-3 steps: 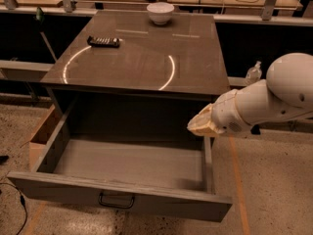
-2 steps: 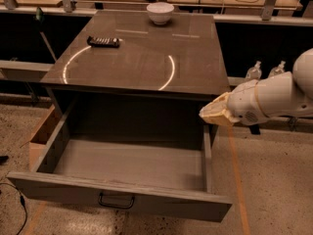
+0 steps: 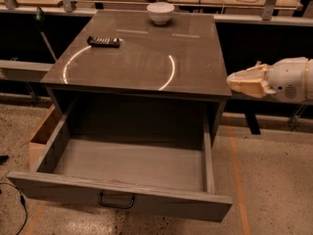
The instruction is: Open top drawer
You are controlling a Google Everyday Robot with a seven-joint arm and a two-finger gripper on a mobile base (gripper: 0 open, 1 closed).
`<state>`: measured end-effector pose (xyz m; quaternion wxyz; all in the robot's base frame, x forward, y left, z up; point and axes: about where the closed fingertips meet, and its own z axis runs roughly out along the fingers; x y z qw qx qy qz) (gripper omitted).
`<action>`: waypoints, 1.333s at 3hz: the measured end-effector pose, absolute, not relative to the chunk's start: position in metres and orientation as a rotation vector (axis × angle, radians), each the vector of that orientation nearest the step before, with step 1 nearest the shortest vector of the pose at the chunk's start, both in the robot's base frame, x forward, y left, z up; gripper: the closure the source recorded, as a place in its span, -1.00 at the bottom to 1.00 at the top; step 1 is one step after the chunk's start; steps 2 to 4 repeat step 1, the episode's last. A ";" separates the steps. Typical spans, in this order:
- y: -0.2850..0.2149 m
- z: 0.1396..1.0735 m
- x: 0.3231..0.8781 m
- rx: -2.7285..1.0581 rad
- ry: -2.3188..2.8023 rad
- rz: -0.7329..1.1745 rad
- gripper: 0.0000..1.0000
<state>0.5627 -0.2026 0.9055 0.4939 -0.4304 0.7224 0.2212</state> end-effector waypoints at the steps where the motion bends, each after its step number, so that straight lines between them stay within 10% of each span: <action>1: -0.200 0.912 0.565 -1.032 1.738 0.546 0.65; 4: -0.200 0.912 0.565 -1.032 1.738 0.546 0.65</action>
Offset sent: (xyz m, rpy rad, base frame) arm 0.0000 0.0000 0.0000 0.0000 0.0000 0.0000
